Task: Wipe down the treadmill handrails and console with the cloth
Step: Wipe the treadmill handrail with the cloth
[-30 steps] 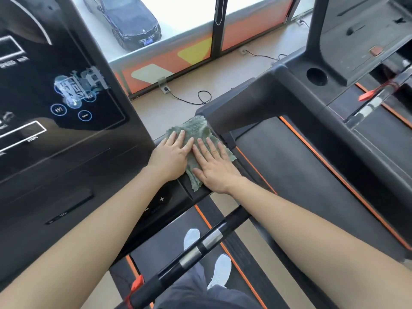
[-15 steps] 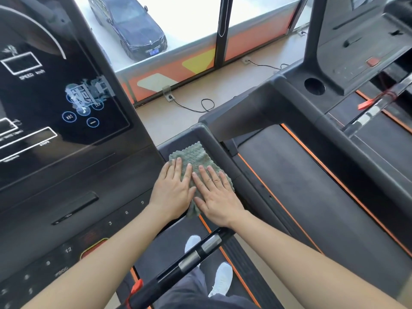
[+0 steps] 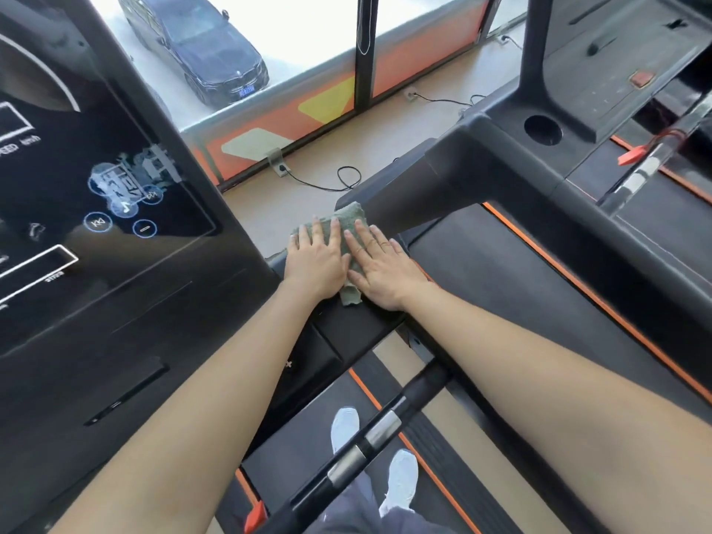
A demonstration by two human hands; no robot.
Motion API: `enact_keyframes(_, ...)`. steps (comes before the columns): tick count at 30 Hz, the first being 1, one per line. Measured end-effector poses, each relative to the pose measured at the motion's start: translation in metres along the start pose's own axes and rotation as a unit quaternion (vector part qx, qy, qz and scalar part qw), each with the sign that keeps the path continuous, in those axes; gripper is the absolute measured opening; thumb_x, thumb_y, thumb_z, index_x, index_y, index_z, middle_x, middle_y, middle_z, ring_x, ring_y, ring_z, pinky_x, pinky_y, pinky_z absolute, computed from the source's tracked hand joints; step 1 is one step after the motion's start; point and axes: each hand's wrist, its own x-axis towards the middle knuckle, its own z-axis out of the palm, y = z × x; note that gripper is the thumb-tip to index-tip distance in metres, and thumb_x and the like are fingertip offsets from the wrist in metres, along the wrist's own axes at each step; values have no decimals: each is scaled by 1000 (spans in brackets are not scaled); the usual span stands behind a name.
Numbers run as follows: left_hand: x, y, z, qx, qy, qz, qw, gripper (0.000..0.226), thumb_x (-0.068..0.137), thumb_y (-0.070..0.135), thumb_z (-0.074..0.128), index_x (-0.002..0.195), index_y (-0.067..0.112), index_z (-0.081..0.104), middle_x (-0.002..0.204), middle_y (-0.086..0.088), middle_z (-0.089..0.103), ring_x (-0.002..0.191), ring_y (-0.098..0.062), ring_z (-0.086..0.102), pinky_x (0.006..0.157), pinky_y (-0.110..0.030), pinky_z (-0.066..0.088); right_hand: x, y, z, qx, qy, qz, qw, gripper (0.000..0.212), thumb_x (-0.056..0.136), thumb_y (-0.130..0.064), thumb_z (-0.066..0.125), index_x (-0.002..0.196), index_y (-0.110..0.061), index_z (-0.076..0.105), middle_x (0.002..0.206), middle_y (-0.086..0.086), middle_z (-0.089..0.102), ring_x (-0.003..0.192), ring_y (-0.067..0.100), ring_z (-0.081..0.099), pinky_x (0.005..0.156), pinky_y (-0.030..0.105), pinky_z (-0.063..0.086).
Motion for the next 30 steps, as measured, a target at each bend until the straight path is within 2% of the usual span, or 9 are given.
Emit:
enact_keyframes(4,-5,-1,8,16,15,32,999,72,105,57,15,162,22,-10,169,-16,-11,156,-40,-4,125,-56,5,-10,6,7,22,6,22,999,77,101,-64,23,158,-29,-14,166,-4,-22,154,19,-13,125,47,2)
enact_keyframes(8,-40,8,20,41,4,51,998,71,103,60,9,161,25,-13,168,-13,-18,155,-38,-14,125,-56,-1,-43,8,23,-25,21,15,999,79,98,-70,16,159,-27,-13,165,-1,-24,153,20,-19,125,48,-3)
enact_keyframes(12,-82,16,36,54,6,66,996,73,100,57,-2,162,21,-9,168,-18,-13,155,-41,-9,126,-55,3,-81,2,43,-67,43,6,997,81,93,-70,0,159,-25,-9,165,1,-20,152,22,-23,124,51,-5)
enact_keyframes(15,-106,23,45,57,12,79,995,82,92,57,-8,163,17,-1,168,-22,-4,155,-43,-1,126,-53,5,-106,-7,61,-42,82,5,996,79,95,-69,13,159,-23,0,168,4,-5,153,23,-14,123,50,-4)
enact_keyframes(19,-119,34,57,43,30,103,993,80,95,57,12,160,12,25,164,-25,20,152,-44,20,123,-54,16,-128,-5,77,-47,115,38,992,78,97,-64,26,161,-21,16,168,7,9,156,22,2,123,48,7)
enact_keyframes(20,-118,37,58,41,34,111,992,79,95,58,14,160,13,25,164,-24,20,153,-43,21,124,-54,18,-131,-3,78,-45,126,50,990,75,99,-62,27,161,-21,18,168,6,10,156,22,3,124,47,9)
enact_keyframes(24,-99,44,48,40,10,161,986,77,104,62,18,161,21,-12,167,-15,-18,156,-34,-11,127,-49,1,-133,6,70,-8,143,82,986,69,102,-52,33,161,-21,16,168,9,7,155,24,8,124,45,17)
enact_keyframes(27,-76,52,38,35,16,200,979,84,100,66,27,161,24,-13,167,-13,-22,156,-30,-15,127,-46,-2,-127,21,54,101,98,149,979,72,102,-47,43,162,-26,7,168,8,8,153,24,18,119,45,28)
enact_keyframes(30,-62,60,37,25,15,223,974,91,96,70,36,162,27,-10,168,-11,-21,156,-32,-17,126,-50,-3,-127,36,44,193,42,180,964,80,98,-50,52,160,-36,2,166,-4,20,149,19,27,113,45,36)
